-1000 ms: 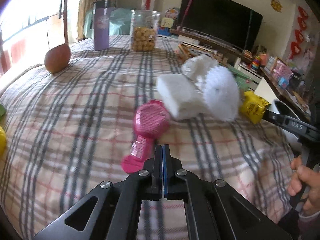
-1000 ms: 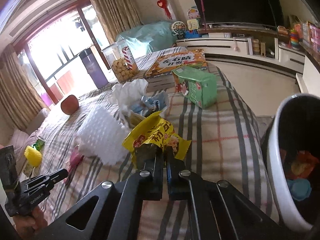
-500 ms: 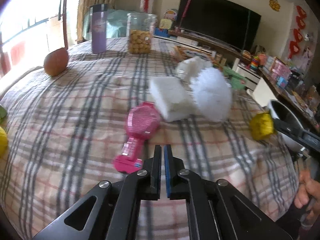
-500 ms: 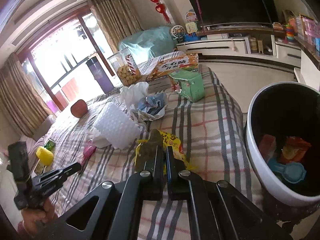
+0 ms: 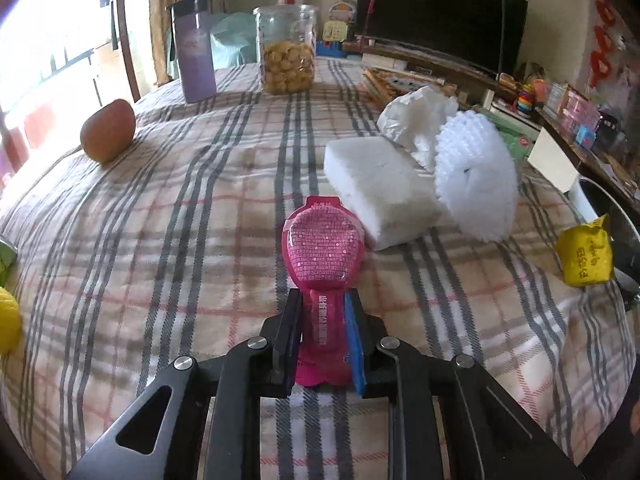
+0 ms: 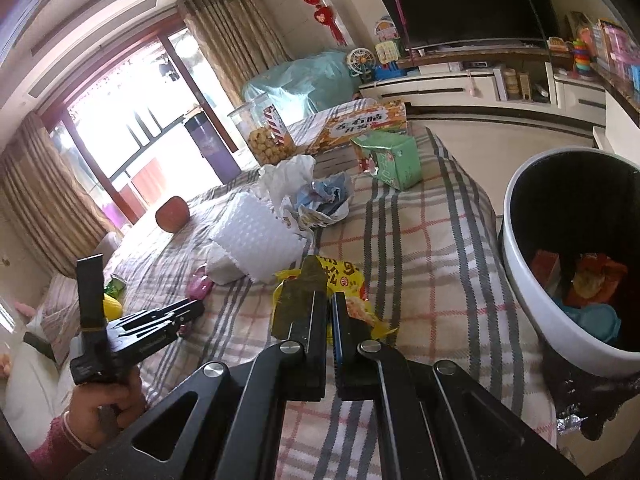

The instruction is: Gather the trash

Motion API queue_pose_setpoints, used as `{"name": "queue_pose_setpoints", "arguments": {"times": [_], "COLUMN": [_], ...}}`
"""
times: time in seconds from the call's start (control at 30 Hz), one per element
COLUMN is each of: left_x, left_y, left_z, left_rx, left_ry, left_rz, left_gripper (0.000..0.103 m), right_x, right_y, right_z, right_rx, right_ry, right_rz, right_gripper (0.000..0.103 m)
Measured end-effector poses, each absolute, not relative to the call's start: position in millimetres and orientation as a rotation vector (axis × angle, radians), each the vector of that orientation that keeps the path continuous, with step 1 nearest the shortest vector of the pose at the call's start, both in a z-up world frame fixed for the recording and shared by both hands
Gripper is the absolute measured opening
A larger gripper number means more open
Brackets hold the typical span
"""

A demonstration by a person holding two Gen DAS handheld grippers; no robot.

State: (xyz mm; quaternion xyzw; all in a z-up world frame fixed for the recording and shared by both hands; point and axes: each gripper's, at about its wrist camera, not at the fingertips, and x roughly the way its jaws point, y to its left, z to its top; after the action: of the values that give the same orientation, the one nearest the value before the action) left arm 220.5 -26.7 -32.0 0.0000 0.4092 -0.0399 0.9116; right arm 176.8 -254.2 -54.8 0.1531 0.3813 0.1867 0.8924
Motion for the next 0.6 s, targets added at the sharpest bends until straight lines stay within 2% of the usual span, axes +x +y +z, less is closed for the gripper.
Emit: {"name": "queue_pose_setpoints", "arguments": {"times": [0.53,0.6], "left_x": [178.1,176.7], "left_y": [-51.4,-52.4], "left_z": [-13.1,-13.1], "left_rx": [-0.040,-0.049], "left_ry": [0.779,0.782], "left_rz": [-0.253,-0.261], "left_gripper": [0.018,0.018], "right_x": [162.4,162.3], "right_y": [-271.8,-272.2], "right_z": [-45.2,-47.5], "right_rx": [0.334,0.351], "right_ry": [0.772,0.788], "right_rz": [0.382,0.402], "right_gripper": [0.002,0.011]}}
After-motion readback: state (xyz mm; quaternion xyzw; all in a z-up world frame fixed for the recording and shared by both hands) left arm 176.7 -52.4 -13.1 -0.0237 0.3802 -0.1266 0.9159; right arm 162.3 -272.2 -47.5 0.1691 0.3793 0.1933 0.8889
